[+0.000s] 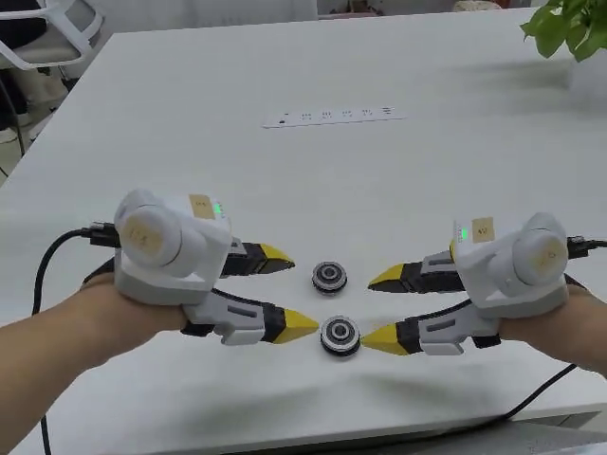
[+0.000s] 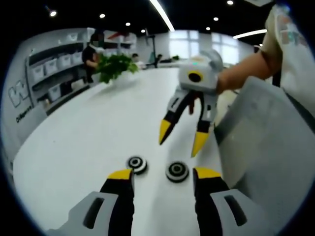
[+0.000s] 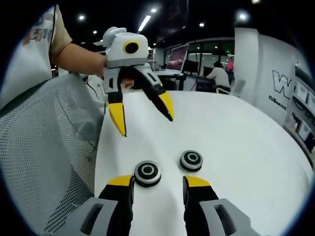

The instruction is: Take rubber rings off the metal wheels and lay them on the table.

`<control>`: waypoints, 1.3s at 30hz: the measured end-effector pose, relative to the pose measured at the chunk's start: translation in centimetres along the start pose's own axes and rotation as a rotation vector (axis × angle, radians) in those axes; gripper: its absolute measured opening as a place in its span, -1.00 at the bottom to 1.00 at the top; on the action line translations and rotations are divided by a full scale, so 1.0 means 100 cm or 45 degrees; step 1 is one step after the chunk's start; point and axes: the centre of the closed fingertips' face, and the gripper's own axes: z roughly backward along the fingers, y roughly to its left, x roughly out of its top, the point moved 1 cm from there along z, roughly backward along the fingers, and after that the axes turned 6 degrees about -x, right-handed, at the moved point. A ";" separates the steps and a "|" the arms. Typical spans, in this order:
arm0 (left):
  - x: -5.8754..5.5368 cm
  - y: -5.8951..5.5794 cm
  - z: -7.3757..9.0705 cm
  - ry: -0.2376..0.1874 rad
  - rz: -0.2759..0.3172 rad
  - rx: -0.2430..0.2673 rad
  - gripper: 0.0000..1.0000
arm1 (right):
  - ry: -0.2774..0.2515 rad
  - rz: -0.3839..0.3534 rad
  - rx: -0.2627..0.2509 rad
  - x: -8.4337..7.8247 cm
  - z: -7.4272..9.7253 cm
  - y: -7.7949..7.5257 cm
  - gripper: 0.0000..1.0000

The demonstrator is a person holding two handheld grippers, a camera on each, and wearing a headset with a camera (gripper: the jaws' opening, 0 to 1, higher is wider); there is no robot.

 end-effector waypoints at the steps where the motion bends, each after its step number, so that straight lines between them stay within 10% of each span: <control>1: -0.002 -0.001 -0.003 0.009 0.002 -0.009 -0.04 | 0.002 -0.005 0.005 -0.001 -0.001 0.001 -0.29; 39: -0.022 -0.016 -0.049 0.072 0.027 -0.128 -0.55 | 0.053 -0.089 0.109 -0.017 -0.016 0.019 -0.66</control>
